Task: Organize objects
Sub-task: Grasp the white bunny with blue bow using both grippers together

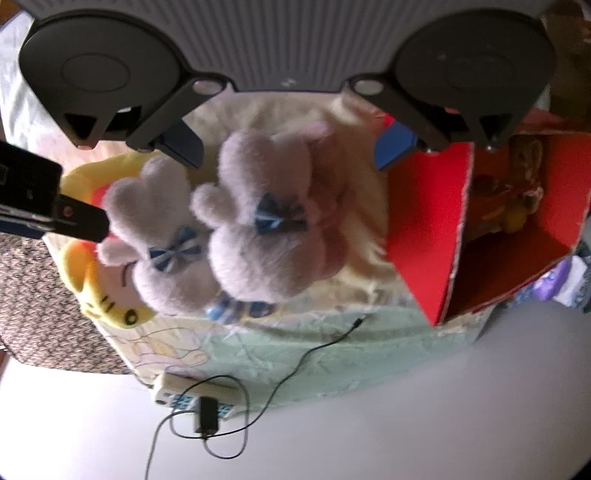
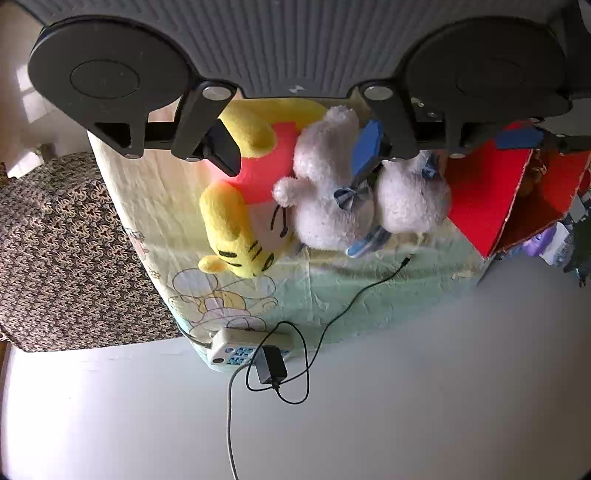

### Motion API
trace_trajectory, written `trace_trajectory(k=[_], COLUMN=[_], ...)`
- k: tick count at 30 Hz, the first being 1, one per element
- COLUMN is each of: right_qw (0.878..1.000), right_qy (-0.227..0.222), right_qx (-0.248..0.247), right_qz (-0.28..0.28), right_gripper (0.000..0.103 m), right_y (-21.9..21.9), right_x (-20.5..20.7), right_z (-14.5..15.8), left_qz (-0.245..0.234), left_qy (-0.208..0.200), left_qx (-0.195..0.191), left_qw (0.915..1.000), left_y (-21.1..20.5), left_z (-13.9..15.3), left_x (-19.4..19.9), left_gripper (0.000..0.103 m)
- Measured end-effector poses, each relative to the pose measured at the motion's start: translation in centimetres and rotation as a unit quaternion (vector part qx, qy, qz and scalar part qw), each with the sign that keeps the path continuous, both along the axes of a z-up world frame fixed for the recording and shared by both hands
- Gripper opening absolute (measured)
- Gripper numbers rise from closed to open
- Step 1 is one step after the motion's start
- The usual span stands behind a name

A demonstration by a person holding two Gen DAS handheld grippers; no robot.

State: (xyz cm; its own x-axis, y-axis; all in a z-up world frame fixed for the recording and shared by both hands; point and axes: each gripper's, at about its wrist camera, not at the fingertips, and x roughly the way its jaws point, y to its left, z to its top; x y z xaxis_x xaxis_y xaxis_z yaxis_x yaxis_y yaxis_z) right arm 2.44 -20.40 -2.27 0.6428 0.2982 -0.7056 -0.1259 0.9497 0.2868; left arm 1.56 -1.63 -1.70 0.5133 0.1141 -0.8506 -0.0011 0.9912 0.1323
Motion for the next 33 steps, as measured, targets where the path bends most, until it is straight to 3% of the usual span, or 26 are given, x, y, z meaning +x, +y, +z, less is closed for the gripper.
trace_trajectory(k=[6, 11, 17, 20, 24, 33], right_qw=[1.000, 0.997, 0.990, 0.986, 0.981, 0.973], right_qy=[-0.005, -0.005, 0.001, 0.010, 0.047, 0.091], right_qx=[0.027, 0.074, 0.112, 0.120, 0.139, 0.155], right_qz=[0.006, 0.033, 0.090, 0.114, 0.127, 0.145], right_gripper=[0.062, 0.055, 0.055, 0.057, 0.057, 0.061], right_y=[-0.6, -0.4, 2.1, 3.4, 4.6, 6.5], right_x=[0.5, 1.5, 3.1, 4.0, 5.4, 7.0], right_z=[-0.1, 0.0, -0.2, -0.6, -1.9, -3.6], left_qz=[-0.021, -0.011, -0.021, -0.043, -0.044, -0.050], left_qy=[-0.010, -0.022, -0.030, -0.020, -0.008, 0.016], left_qx=[-0.048, -0.084, -0.120, -0.147, -0.138, -0.161], left_qw=[0.9986, 0.9962, 0.9921, 0.9881, 0.9895, 0.9856], left_y=[0.5, 2.7, 3.7, 3.8, 3.9, 4.6], left_z=[-0.1, -0.2, -0.7, -1.2, -2.3, -3.8], left_x=[0.3, 0.8, 1.5, 2.0, 2.8, 4.6], left_gripper=[0.099, 0.096, 0.088, 0.090, 0.090, 0.069])
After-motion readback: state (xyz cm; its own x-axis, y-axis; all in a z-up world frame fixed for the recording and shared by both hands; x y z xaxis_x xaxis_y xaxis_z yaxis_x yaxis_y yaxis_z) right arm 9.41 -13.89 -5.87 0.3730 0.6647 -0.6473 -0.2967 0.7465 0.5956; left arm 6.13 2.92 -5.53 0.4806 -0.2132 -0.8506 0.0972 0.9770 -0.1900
